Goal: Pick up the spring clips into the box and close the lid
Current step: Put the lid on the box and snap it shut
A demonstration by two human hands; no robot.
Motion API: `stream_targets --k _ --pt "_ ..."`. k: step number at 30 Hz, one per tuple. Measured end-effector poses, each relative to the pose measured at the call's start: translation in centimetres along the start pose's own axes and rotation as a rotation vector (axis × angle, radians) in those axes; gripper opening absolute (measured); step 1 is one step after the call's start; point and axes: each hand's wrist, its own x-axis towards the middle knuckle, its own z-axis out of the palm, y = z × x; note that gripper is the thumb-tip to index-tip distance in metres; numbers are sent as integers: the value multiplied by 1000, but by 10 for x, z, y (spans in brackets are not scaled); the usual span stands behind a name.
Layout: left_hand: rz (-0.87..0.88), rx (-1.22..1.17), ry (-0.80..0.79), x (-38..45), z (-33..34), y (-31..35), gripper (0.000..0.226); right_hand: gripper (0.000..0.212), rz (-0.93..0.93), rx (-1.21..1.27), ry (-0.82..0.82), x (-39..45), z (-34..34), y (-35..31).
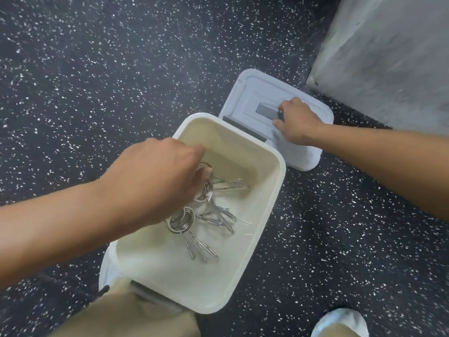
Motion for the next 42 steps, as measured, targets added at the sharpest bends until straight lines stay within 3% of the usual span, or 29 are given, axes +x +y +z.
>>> stream_targets --k 3,11,18,25,32,36,42 --pt "11 -1 27 -3 0 -3 37 36 -6 -88 65 8 5 -4" --pt "8 2 13 -1 -2 1 36 40 -180 -472 33 19 -2 1" --pt "35 19 6 -1 2 9 33 49 -191 -636 5 16 -7 7" --pt "49 12 19 -10 -7 14 35 61 -57 -558 3 -14 -36 24" --pt "76 27 61 -29 -18 10 35 57 149 -467 12 -67 -67 29" --pt "74 10 94 -35 -24 2 38 46 282 -255 -46 -108 -91 18" --pt "77 -56 182 -47 -27 -17 44 50 393 28 -146 -172 -109 -15"
